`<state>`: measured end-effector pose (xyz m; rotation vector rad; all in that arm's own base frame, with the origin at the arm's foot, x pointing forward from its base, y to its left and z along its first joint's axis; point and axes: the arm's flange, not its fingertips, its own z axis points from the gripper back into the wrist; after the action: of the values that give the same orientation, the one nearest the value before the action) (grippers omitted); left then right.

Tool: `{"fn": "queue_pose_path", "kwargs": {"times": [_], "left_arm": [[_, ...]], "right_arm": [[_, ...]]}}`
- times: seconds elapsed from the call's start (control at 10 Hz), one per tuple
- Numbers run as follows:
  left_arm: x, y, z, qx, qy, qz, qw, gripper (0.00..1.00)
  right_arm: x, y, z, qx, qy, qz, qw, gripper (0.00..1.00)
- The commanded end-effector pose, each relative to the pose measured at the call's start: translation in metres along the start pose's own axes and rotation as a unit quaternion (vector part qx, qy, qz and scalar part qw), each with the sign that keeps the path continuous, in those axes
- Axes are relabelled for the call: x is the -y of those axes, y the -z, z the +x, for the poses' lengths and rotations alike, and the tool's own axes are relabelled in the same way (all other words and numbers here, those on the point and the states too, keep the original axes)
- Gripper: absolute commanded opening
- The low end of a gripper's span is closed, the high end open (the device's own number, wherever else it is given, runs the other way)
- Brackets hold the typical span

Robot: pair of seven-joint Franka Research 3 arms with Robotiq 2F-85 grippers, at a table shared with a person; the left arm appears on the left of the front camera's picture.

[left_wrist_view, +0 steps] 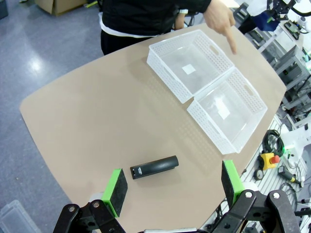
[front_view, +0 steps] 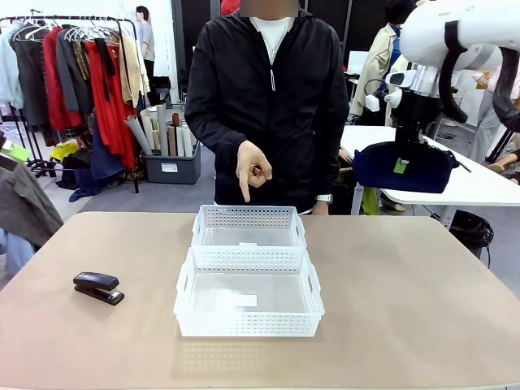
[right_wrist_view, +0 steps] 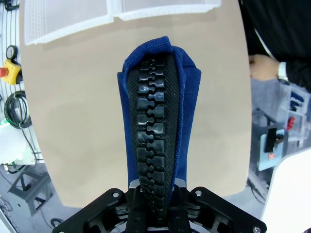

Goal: Distribute items into two baskets.
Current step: Move the picked Pencil pouch towards the Organizing basket indicated by the person, stopping as directed.

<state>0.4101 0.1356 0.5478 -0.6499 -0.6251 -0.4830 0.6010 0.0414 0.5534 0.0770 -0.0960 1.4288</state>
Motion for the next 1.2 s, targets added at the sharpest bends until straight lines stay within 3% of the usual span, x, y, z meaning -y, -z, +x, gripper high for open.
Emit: {"fn": "queue_pose_path", "kwargs": {"times": [0.0,0.6,1.1], "left_arm": [[0.001,0.001,0.0,0.003,0.0,0.001,1.0,1.0],[0.001,0.001,0.0,0.003,0.0,0.001,1.0,1.0],[0.001,0.001,0.0,0.003,0.0,0.001,1.0,1.0]], "right_arm": [[0.011,0.001,0.009,-0.015,-0.016,-0.025,0.999,0.0],[0.024,0.034,0.06,0.011,-0.066,-0.014,0.998,0.0],[0.02,0.053,0.105,0.002,-0.105,0.004,0.994,0.0]]}}
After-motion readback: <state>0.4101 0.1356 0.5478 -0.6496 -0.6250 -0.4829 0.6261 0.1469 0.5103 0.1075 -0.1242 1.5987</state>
